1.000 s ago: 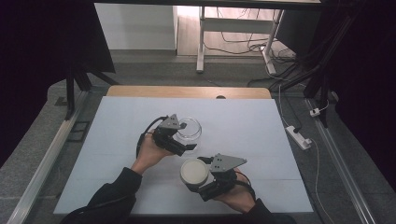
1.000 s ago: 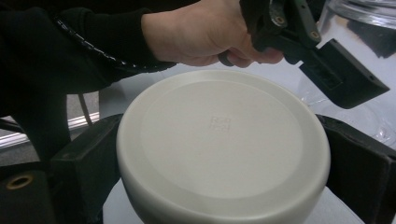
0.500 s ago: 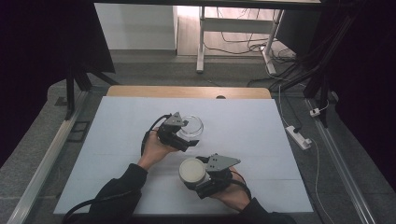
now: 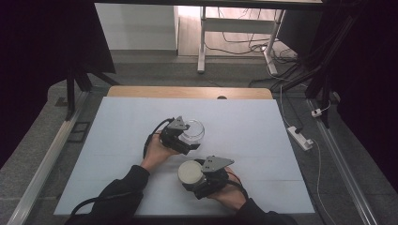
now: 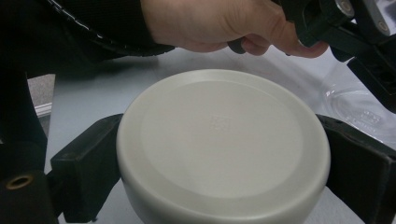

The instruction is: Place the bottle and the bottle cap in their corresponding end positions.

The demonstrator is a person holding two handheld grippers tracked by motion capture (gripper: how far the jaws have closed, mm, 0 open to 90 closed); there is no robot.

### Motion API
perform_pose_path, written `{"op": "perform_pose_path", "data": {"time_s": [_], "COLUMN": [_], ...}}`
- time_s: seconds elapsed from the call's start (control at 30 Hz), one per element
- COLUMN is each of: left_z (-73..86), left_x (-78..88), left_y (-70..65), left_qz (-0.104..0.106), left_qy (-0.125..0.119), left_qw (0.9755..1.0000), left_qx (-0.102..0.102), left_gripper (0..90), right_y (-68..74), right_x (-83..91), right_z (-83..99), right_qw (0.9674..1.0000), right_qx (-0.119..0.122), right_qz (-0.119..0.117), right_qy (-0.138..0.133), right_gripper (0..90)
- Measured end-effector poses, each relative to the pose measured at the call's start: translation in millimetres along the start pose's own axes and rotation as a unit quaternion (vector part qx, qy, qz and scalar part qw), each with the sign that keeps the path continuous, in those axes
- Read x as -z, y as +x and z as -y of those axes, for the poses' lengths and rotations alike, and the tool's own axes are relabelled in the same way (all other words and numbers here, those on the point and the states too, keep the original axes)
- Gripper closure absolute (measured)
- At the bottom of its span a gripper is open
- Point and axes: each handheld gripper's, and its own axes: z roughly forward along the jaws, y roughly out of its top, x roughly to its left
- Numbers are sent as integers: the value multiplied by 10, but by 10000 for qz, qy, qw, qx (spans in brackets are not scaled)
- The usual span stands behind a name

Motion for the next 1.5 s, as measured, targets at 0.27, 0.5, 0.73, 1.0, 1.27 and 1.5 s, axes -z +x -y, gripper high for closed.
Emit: {"op": "perform_pose_path", "data": {"time_s": [0.27,0.5,0.73,1.0,1.27,1.5], "left_z": [67,98,115,139,132,110], "left_x": [-36,-43,-41,-39,-41,-37], "left_y": [31,47,52,69,69,55], "left_qz": [-38,-51,-57,-15,-13,-90], "left_qy": [58,74,46,-2,21,75], "left_qw": [10000,9999,10000,10000,10000,9999], "left_qx": [65,70,6,28,36,39], "left_gripper": [73,73,72,70,67,59], "right_y": [-40,-76,-100,-98,-100,-101], "right_x": [-54,-126,-176,-225,-230,-233], "right_z": [54,95,99,90,89,89], "right_qw": [9999,9995,9987,9973,9970,9968], "right_qx": [-23,-48,-86,-22,-85,-62], "right_qz": [65,113,153,156,172,175], "right_qy": [134,299,469,722,754,783], "right_gripper": [72,71,71,70,69,64]}}
